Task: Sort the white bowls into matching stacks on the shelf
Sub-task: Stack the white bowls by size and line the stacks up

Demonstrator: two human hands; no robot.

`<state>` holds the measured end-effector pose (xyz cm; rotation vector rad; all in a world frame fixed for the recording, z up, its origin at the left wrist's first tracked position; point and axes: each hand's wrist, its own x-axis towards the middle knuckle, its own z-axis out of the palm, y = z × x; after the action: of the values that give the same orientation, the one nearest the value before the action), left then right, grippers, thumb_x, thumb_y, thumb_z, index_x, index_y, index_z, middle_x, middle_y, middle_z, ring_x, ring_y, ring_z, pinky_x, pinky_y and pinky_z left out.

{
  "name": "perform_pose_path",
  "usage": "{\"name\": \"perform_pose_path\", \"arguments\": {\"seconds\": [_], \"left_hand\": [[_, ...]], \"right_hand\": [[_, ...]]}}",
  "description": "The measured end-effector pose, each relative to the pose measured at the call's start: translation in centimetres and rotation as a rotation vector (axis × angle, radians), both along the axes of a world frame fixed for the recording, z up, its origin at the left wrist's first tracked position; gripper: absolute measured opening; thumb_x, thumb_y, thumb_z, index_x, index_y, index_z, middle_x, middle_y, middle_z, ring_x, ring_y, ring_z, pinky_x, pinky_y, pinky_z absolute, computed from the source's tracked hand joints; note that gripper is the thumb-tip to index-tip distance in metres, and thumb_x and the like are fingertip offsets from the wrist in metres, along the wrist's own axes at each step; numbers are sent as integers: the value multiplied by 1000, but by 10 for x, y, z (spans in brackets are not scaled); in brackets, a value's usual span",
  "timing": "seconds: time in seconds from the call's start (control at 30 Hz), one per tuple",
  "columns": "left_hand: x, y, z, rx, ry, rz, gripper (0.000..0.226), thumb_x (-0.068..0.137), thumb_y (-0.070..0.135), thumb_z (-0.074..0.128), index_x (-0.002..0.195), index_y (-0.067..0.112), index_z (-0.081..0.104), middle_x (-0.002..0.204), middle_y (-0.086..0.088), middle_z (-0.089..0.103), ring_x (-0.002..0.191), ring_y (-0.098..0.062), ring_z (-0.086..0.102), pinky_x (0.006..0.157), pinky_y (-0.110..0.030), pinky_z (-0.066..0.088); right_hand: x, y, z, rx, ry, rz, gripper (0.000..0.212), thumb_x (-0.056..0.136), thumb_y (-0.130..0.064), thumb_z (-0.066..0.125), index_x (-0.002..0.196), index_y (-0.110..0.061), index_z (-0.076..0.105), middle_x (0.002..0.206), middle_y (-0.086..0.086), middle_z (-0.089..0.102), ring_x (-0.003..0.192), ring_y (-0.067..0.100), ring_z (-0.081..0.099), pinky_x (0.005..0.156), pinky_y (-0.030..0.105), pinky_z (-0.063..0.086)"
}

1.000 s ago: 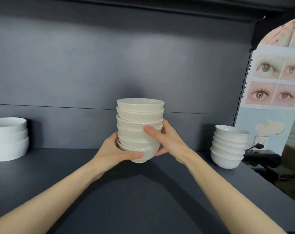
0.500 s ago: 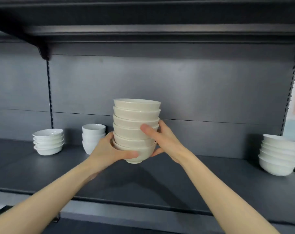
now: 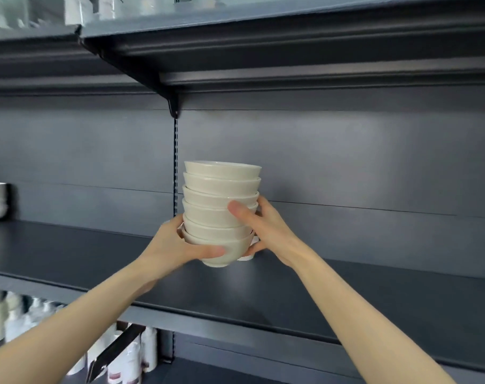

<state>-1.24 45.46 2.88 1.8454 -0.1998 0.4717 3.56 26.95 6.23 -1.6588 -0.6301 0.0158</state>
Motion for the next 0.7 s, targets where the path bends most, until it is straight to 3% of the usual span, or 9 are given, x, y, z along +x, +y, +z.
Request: {"name": "perform_pose_path", "arguments": {"seconds": [0.2,0.33,0.5,0.7], "left_hand": [[16,75,3,-25,11,17,77,45,26,94,114,25,60,102,10,73,93,-5,69,71,-16,53],[29,127,2,-26,-17,45,74,46,26,91,114,26,60,99,15,73,89,0,68,65,-10,52],[47,197,5,-15,-17,111,78,41,35,89,114,28,60,100,16,73,90,0,68,72,-15,51],[64,270,7,-49,-13,135,69,50,28,88,113,28,60,100,16,73,91,-1,68,73,-17,53]], "right_hand": [[23,75,8,-19,-3,37,56,84,-45,66,131,-24,43,119,-8,59,105,13,60,61,40,61],[48,133,7,-35,-24,67,61,79,-50,68,129,-26,44,118,-8,60,107,16,61,69,49,60],[74,206,10,-29,-23,128,59,82,-48,66,130,-25,43,120,-7,59,106,18,61,66,48,60],[98,285,13,-37,-3,160,57,83,-44,66,131,-22,42,119,-6,60,101,13,62,62,44,60]]}}
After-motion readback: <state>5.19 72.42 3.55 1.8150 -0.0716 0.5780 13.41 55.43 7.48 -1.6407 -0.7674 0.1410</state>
